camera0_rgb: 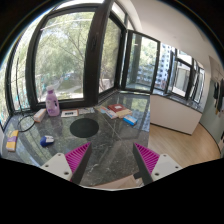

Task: Arrange mouse

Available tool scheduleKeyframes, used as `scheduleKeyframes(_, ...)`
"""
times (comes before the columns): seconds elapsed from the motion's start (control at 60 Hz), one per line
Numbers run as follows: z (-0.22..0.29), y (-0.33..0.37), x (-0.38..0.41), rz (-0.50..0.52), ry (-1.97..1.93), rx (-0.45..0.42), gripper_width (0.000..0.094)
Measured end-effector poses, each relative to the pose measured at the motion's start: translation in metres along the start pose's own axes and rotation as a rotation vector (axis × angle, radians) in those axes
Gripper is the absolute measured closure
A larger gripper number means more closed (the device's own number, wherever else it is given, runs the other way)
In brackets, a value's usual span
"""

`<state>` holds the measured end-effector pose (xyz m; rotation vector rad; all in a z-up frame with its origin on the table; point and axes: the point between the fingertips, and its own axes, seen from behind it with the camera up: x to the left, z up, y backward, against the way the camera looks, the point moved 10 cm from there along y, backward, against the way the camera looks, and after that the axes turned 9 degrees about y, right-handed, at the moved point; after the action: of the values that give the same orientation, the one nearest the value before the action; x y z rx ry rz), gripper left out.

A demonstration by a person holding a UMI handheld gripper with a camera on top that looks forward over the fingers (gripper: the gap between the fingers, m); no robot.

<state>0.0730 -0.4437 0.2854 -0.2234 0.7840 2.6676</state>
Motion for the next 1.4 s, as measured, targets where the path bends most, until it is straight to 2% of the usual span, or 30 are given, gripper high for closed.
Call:
scheduleKeyframes(0.167,-0.009,-0.004,0.009,0.009,0.005,0.025,0.0087)
scheduleKeyframes(0.333,-0.049,-0.009,0.043,0.049,0.005,0.090,0.0086)
scheduleKeyframes(0.567,-0.101,-0.024,0.158,0.201,0.005,0.163,0.0084)
scheduleKeyframes(0.767,-0.085,-0.062,0.286,0.325,0.017,0.098,0.0081)
scheduleKeyframes(0.9,-0.064,-0.104,0.352,0.367,0.035,0.061,0.0080)
scheduleKeyframes(1.117,-0.034,-0.172,0.414,0.373,0.043,0.042,0.0082)
scheduleKeyframes(1.233,-0.030,-0.202,0.425,0.333,0.049,0.067,0.0085)
scheduleKeyframes(1.4,-0.012,-0.230,0.438,0.317,0.063,0.050,0.0084)
